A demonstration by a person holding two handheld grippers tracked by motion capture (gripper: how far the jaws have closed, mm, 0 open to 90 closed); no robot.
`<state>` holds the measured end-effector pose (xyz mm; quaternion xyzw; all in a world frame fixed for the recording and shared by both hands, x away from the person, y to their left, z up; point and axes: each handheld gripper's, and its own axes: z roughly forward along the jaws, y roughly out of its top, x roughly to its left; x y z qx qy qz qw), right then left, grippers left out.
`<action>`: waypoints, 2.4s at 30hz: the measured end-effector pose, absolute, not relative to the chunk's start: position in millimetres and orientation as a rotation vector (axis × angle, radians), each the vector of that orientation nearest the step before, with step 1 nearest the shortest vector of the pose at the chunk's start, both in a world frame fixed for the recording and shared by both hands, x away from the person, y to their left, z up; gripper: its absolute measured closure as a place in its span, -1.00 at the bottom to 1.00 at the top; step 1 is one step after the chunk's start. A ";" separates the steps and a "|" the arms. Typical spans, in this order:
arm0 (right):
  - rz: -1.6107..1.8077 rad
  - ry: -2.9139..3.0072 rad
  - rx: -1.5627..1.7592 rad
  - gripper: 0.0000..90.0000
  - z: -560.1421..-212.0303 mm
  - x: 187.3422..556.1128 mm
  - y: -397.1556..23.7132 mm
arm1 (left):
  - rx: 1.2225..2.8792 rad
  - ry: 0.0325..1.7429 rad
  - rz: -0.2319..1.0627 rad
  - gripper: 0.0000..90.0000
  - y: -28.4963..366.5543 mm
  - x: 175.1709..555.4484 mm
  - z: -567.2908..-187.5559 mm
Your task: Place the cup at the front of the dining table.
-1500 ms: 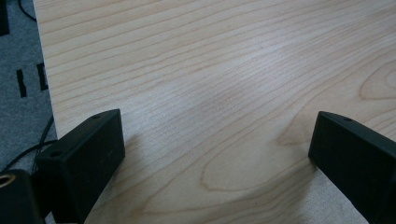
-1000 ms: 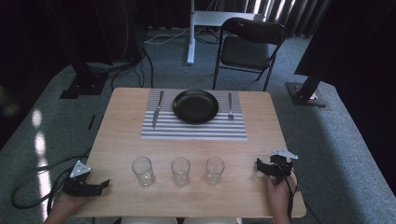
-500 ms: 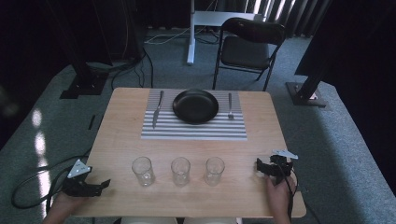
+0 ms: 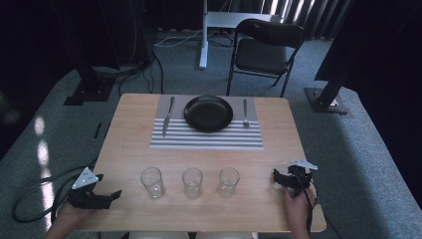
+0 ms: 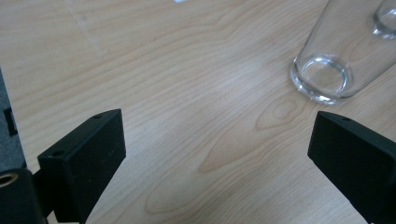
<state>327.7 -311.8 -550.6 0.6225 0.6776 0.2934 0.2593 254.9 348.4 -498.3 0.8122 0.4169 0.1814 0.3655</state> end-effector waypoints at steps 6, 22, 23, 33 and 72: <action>0.796 1.835 1.686 -0.74 -550.7 327.8 -311.8 | 2.076 1.021 0.481 -0.90 340.1 253.3 -483.5; 0.796 1.836 1.685 -0.74 -550.7 327.8 -311.9 | 2.052 0.884 0.469 -0.90 320.7 251.7 -450.2; 0.796 1.836 1.685 -0.74 -550.7 327.8 -311.9 | 2.041 0.875 0.450 -0.90 319.0 252.2 -447.2; 0.796 1.836 1.686 -0.74 -550.7 327.8 -311.9 | 2.057 0.813 0.446 -0.90 303.9 251.3 -437.7; 0.796 1.836 1.686 -0.74 -550.7 327.8 -311.9 | 2.147 0.627 0.334 -0.90 230.4 275.1 -423.5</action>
